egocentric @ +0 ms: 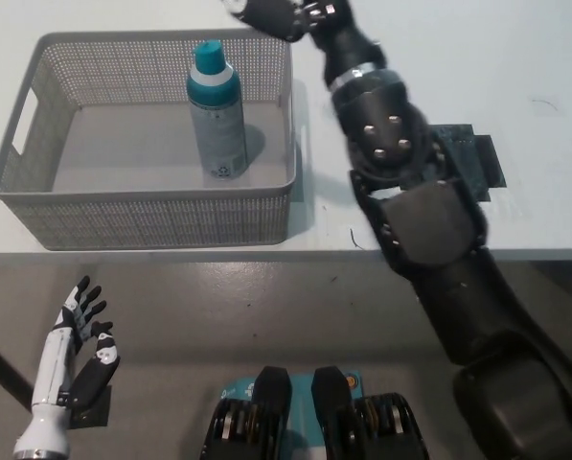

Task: Use the right hand to pick up an air purifying spray and put it inside a container

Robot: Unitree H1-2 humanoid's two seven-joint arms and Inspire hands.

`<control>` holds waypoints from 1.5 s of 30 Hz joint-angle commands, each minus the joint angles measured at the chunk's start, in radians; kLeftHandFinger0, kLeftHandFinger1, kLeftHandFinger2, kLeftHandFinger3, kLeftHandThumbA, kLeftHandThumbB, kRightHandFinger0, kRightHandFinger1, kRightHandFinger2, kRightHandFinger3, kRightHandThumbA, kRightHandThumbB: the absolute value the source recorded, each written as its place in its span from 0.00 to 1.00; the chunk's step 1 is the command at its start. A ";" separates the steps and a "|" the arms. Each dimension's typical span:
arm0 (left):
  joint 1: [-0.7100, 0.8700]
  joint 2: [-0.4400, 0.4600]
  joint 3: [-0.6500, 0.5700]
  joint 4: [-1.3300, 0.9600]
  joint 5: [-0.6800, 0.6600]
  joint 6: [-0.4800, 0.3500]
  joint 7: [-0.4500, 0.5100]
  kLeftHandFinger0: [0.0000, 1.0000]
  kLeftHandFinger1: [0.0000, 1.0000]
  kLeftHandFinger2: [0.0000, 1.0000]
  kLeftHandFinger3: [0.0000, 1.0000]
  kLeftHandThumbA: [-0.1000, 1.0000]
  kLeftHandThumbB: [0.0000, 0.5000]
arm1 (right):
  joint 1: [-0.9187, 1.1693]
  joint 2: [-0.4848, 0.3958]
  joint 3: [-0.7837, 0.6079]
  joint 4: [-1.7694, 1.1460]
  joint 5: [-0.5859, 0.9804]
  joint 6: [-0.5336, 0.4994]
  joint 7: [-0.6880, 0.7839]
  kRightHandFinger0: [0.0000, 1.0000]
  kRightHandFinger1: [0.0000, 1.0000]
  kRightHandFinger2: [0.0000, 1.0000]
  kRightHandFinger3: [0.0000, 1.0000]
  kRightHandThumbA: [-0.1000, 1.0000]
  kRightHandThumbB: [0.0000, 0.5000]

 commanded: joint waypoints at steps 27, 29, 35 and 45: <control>0.049 0.006 0.012 -0.053 -0.059 -0.084 -0.006 0.77 0.94 1.00 1.00 0.84 0.66 | 0.949 -0.325 -0.124 -0.129 0.026 -0.333 0.037 1.00 1.00 1.00 1.00 0.97 0.67; 0.058 0.005 0.010 -0.061 -0.074 -0.091 -0.015 0.77 0.94 1.00 1.00 0.87 0.69 | 0.953 -0.325 -0.125 -0.092 0.033 -0.328 0.043 1.00 1.00 1.00 1.00 0.97 0.64; 0.122 0.007 0.008 -0.119 -0.085 -0.101 -0.023 0.78 0.94 0.99 1.00 0.90 0.55 | 0.936 -0.318 -0.117 -0.034 0.031 -0.325 0.060 1.00 1.00 1.00 1.00 1.00 0.71; 0.111 0.020 0.014 -0.108 -0.046 -0.110 -0.007 0.81 0.96 1.00 1.00 0.89 0.65 | 0.914 -0.305 -0.118 -0.015 0.048 -0.343 0.075 1.00 1.00 1.00 1.00 1.00 0.70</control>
